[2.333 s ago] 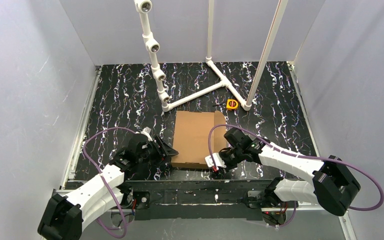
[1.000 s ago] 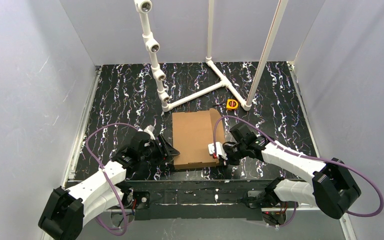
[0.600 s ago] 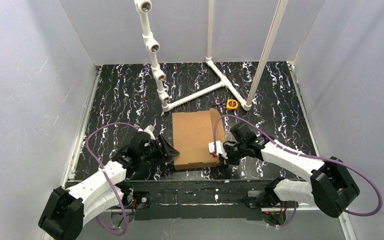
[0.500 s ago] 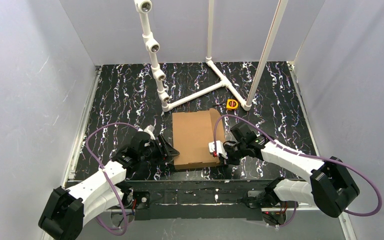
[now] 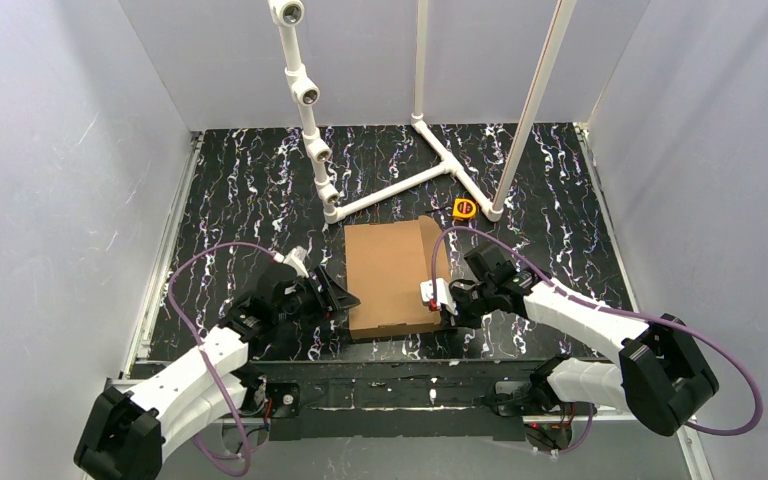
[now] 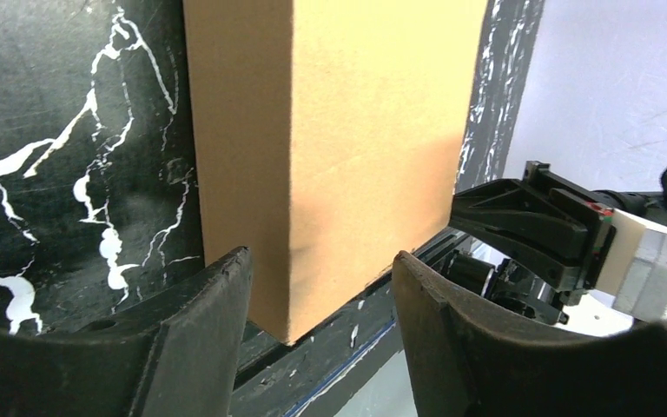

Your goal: Fold the paper box

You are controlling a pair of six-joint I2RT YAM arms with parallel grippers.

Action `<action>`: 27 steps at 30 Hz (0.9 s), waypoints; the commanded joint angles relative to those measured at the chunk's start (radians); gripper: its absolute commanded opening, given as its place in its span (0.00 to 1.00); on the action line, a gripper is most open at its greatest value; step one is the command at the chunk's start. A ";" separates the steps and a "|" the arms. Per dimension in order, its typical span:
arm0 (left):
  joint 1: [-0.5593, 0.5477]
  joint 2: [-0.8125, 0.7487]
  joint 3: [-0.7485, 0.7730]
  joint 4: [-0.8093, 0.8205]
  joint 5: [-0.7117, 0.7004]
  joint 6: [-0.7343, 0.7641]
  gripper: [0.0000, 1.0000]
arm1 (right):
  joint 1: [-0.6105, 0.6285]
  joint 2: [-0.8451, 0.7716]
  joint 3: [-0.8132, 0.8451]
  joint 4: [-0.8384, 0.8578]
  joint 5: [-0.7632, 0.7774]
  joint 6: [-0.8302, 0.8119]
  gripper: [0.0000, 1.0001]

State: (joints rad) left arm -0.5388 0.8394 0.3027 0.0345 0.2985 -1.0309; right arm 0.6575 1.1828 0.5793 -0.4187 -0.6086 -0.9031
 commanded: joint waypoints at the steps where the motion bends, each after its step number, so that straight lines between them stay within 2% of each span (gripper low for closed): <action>1: -0.003 -0.044 -0.008 0.019 -0.004 0.026 0.60 | -0.009 0.003 0.006 -0.010 -0.034 -0.019 0.01; 12: -0.003 -0.065 -0.018 0.025 0.003 0.034 0.78 | -0.016 0.008 0.005 -0.006 -0.037 -0.024 0.01; 17: -0.003 -0.057 -0.024 0.025 0.008 0.036 0.78 | -0.016 0.009 0.004 0.006 -0.041 -0.002 0.01; 23: -0.003 -0.018 -0.019 0.031 0.015 0.044 0.67 | -0.023 0.011 0.006 0.011 -0.033 0.017 0.01; 27: -0.003 0.045 -0.005 0.037 0.022 0.057 0.65 | -0.029 0.013 0.006 0.012 -0.030 0.028 0.01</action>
State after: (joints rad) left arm -0.5388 0.8417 0.2886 0.0673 0.3042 -1.0046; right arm 0.6380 1.1866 0.5793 -0.4179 -0.6174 -0.8989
